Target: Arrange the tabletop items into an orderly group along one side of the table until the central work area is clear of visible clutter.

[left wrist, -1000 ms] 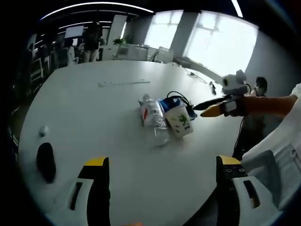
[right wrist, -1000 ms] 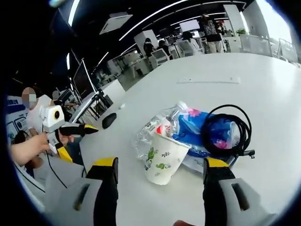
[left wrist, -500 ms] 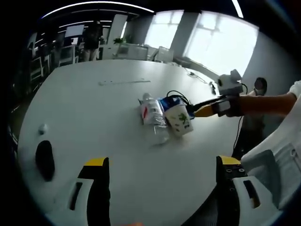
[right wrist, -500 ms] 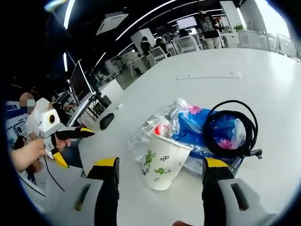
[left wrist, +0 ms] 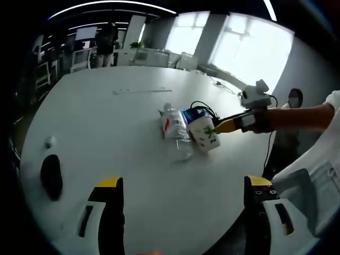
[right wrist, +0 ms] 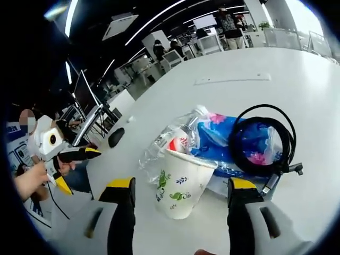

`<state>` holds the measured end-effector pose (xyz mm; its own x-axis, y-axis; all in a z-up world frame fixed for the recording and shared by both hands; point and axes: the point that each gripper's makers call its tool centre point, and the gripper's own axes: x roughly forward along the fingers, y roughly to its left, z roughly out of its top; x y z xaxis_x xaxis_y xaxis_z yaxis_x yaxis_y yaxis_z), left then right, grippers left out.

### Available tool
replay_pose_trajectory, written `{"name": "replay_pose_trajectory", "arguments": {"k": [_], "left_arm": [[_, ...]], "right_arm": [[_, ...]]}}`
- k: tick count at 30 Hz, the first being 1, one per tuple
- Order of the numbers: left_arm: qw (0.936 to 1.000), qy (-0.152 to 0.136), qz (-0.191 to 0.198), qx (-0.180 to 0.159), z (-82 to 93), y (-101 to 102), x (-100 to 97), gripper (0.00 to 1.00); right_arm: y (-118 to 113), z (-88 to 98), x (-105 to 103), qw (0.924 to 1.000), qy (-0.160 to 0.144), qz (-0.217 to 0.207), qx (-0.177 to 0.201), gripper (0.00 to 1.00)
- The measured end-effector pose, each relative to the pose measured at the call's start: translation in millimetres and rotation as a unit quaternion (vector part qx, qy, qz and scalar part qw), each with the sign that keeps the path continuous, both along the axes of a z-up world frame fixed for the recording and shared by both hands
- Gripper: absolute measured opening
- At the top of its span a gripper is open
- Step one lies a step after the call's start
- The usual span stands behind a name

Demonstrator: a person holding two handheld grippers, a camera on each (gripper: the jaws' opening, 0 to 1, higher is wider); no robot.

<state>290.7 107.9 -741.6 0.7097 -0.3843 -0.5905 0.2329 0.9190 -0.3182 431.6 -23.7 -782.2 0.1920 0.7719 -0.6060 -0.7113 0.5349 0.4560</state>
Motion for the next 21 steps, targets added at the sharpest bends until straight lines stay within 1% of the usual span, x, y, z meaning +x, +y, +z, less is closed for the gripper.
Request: {"name": "replay_pose_trajectory", "arguments": {"k": [2, 7, 13, 21], "left_arm": [[1.0, 0.002, -0.001, 0.001, -1.9, 0.4, -1.1, 0.91], [1.0, 0.002, 0.001, 0.0, -1.5, 1.3, -2.5, 0.91], [1.0, 0.001, 0.001, -0.001, -0.7, 2.0, -2.1, 0.91], [1.0, 0.004, -0.001, -0.002, -2.3, 1.3, -3.7, 0.91]], "right_arm": [[1.4, -1.5, 0.9, 1.0, 0.002, -0.003, 0.0, 0.68], [3.9, -3.7, 1.3, 1.0, 0.006, -0.005, -0.001, 0.68], [5.3, -7.6, 6.0, 0.9998, 0.013, -0.018, -0.002, 0.67], [10.2, -10.8, 7.2, 0.9997, 0.017, -0.019, -0.003, 0.65]]}}
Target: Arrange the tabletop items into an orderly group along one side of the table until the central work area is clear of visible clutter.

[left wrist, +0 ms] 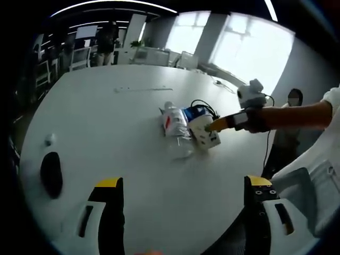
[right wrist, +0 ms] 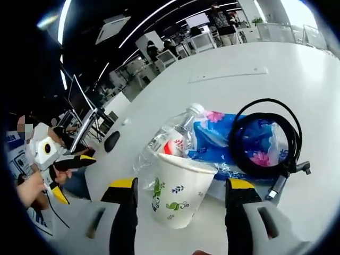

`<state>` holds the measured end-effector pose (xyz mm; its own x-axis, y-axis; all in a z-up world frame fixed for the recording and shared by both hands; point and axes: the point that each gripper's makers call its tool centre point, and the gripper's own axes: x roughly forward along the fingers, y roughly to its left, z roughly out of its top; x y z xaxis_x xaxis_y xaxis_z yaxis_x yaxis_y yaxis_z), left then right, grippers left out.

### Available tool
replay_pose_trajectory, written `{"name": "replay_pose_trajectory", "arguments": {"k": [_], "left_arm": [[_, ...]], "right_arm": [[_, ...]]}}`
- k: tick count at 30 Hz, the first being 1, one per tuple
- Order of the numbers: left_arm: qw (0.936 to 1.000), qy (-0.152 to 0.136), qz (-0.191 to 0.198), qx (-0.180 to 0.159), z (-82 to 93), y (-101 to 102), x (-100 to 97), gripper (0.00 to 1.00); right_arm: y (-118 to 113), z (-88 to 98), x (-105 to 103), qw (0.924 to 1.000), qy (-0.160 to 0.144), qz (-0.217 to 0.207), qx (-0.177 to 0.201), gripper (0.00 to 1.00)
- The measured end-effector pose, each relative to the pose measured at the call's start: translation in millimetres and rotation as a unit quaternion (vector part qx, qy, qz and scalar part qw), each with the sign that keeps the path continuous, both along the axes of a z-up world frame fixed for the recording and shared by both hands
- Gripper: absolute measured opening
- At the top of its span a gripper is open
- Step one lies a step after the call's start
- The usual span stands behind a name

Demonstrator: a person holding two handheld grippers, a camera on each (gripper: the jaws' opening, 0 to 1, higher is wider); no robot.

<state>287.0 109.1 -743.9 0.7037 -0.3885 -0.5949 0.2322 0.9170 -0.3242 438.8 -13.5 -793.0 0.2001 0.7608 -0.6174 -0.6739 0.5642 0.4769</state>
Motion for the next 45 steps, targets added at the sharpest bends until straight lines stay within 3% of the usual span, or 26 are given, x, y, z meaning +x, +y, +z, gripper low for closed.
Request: {"name": "replay_pose_trajectory", "arguments": {"k": [12, 26, 35, 40, 45], "left_arm": [[1.0, 0.003, 0.002, -0.001, -0.5, 1.4, -2.1, 0.91], [0.9999, 0.007, 0.01, -0.005, -3.7, 3.5, -5.4, 0.91], [0.9999, 0.009, 0.013, -0.007, -5.0, 3.5, -6.0, 0.91], [0.9999, 0.009, 0.01, -0.008, -4.6, 1.7, -5.2, 0.91], [0.9999, 0.009, 0.007, -0.007, -4.0, -0.1, -3.9, 0.91]], "right_arm": [[1.8, -7.2, 2.7, 0.9999, 0.004, -0.004, -0.011, 0.62], [3.3, -12.7, 2.6, 0.9999, 0.007, -0.008, 0.0, 0.46], [5.7, -8.4, 2.8, 0.9996, -0.025, 0.011, 0.01, 0.43], [8.5, 2.4, 2.0, 0.997, -0.062, 0.027, 0.039, 0.41], [10.1, 9.8, 2.5, 0.9952, -0.078, 0.028, 0.053, 0.41]]}}
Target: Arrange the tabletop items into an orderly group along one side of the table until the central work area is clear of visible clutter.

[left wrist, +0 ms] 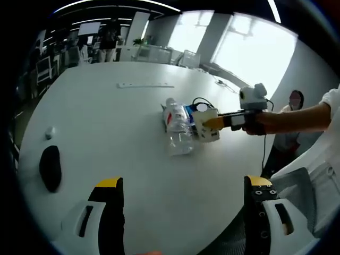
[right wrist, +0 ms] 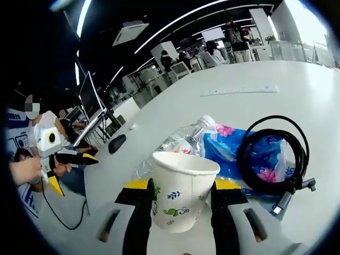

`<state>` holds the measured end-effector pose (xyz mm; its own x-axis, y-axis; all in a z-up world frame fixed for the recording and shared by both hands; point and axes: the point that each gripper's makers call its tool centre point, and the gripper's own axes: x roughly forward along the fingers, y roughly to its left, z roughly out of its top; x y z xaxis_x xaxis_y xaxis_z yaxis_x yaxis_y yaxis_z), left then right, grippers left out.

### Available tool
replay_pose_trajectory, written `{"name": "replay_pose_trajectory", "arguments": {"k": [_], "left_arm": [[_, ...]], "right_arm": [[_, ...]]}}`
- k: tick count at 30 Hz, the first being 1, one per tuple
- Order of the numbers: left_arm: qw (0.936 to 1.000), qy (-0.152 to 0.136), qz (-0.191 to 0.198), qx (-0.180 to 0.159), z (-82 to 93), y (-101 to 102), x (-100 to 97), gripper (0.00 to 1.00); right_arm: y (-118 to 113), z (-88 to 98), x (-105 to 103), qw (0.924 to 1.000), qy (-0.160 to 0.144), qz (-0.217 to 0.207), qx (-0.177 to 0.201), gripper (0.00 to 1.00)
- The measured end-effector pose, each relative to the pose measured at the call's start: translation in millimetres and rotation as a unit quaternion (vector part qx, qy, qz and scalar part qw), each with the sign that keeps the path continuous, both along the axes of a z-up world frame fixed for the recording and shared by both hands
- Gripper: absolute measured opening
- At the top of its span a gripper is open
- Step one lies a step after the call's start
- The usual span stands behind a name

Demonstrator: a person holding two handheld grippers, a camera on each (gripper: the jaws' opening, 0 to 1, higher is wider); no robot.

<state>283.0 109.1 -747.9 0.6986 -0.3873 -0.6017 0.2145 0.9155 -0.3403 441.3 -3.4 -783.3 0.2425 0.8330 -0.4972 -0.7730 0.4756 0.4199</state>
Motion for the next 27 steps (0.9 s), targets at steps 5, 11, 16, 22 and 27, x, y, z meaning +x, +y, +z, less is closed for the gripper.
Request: {"name": "replay_pose_trajectory", "arguments": {"k": [5, 11, 16, 22, 27], "left_arm": [[1.0, 0.0, -0.004, 0.001, 0.3, -2.0, 0.9, 0.91], [1.0, 0.001, -0.007, 0.001, 0.2, -4.8, 1.2, 0.91], [1.0, 0.001, -0.008, 0.001, 0.7, -5.6, 2.3, 0.91], [0.9999, 0.0, -0.012, 0.002, 2.1, -8.4, 3.4, 0.91], [0.9999, -0.002, -0.014, 0.002, 2.7, -9.2, 4.9, 0.91]], "right_arm": [[-0.1, 5.5, 0.3, 0.9998, -0.018, 0.006, 0.007, 0.41], [-2.1, 14.6, -2.0, 0.9972, -0.065, 0.028, 0.023, 0.4], [-7.3, 18.6, -4.5, 0.9945, -0.094, 0.035, 0.032, 0.4], [-10.5, 24.9, -6.8, 0.99, -0.125, 0.05, 0.044, 0.4], [-12.0, 31.7, -11.2, 0.9839, -0.155, 0.071, 0.055, 0.4]]}}
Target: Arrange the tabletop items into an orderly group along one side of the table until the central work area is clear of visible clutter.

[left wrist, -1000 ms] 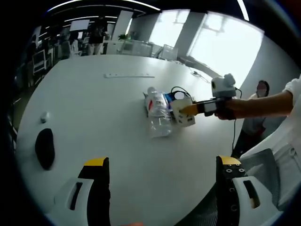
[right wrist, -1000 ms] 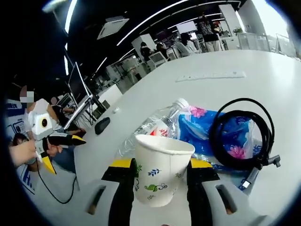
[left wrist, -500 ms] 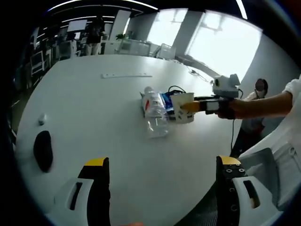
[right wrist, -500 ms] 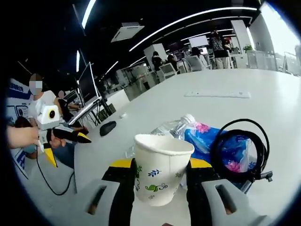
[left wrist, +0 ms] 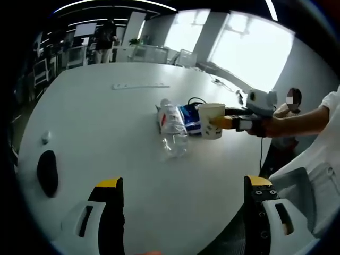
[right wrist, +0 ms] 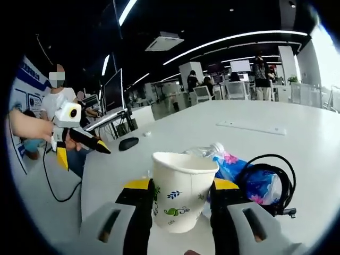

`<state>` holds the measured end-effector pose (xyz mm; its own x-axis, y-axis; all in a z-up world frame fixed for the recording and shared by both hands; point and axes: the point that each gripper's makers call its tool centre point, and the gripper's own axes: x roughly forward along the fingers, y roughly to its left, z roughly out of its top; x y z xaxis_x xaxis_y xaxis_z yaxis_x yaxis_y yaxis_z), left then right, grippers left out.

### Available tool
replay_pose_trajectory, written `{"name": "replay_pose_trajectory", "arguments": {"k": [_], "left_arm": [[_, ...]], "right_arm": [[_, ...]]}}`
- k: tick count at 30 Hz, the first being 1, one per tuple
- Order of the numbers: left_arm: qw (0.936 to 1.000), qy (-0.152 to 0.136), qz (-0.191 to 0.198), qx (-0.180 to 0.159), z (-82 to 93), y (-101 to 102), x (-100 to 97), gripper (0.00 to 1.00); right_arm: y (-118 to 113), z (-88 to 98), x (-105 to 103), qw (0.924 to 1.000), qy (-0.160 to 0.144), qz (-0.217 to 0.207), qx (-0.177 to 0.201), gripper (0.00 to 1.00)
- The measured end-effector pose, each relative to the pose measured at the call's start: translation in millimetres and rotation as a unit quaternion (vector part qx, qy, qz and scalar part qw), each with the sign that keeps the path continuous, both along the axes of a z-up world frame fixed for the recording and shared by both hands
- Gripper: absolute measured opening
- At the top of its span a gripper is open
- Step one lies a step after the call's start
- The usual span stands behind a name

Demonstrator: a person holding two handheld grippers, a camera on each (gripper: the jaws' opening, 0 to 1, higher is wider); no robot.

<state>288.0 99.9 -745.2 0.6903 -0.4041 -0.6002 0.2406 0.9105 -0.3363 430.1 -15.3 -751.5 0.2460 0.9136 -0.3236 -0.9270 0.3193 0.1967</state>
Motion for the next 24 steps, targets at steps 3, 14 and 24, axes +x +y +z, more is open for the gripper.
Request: {"name": "replay_pose_trajectory", "arguments": {"k": [3, 14, 24], "left_arm": [[1.0, 0.0, 0.0, -0.001, 0.1, -1.5, 0.3, 0.91], [1.0, 0.002, -0.005, -0.002, 1.1, -6.2, -0.9, 0.91], [0.9999, -0.003, -0.016, 0.005, 7.9, -9.8, -3.9, 0.92]], "right_arm": [[-2.2, 2.0, -4.4, 0.9998, -0.012, 0.012, 0.005, 0.4], [-14.1, 2.8, -13.0, 0.9989, -0.036, 0.023, 0.019, 0.39], [-20.7, -8.6, -20.3, 0.9981, -0.047, 0.03, 0.026, 0.38]]}}
